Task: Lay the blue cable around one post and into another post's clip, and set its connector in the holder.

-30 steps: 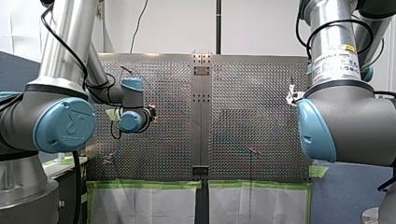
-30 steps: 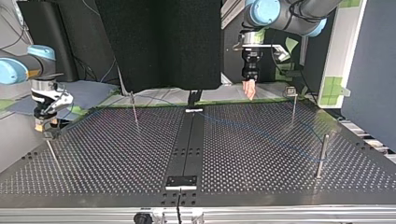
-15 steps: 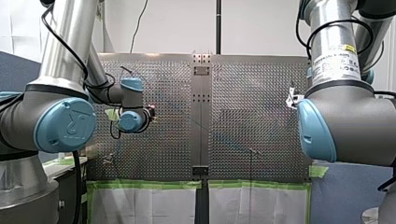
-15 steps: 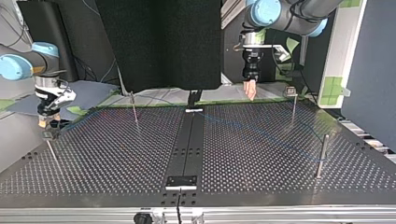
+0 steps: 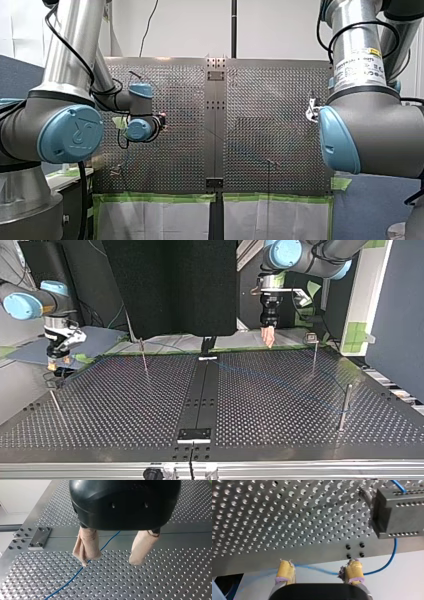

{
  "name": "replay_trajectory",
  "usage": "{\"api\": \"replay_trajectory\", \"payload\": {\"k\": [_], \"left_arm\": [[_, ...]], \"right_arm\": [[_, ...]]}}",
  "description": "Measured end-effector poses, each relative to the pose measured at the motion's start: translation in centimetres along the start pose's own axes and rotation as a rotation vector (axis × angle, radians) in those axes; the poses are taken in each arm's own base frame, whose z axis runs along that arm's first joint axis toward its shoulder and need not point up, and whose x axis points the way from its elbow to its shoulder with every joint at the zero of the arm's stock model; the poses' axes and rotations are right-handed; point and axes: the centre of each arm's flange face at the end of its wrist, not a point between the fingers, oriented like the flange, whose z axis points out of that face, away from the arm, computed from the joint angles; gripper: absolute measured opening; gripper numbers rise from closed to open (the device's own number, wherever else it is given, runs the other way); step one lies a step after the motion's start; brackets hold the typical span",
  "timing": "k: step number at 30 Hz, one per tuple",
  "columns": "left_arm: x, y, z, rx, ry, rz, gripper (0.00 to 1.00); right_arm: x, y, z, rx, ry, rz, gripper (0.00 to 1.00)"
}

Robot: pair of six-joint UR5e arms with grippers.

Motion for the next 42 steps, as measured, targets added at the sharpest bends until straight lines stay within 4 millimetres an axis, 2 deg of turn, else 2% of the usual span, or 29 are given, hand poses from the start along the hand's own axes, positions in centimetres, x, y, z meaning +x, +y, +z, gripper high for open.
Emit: {"api": "replay_trajectory", "payload": {"k": [7, 27, 36, 42], "left_arm": [[0.0, 0.1, 0.1, 0.002, 0.0, -0.001, 0.87], [0.3, -0.3, -0.2, 0.042, 0.026, -0.026, 0.87], [1.1, -1.2, -1.8, 0.085, 0.12, -0.02, 0.87], [2.4, -1.9, -4.4, 0.127, 0.173, -0.037, 0.87]], "right_arm": [[-1.4, -1.3, -0.9, 0.019, -0.014, -0.011, 1.0], [-4.0, -12.0, -3.7, 0.065, -0.039, -0.155, 1.0], [-4.7, -16.1, -5.1, 0.07, -0.032, -0.185, 1.0], [-5.3, -18.5, -6.2, 0.07, -0.04, -0.204, 1.0]]}}
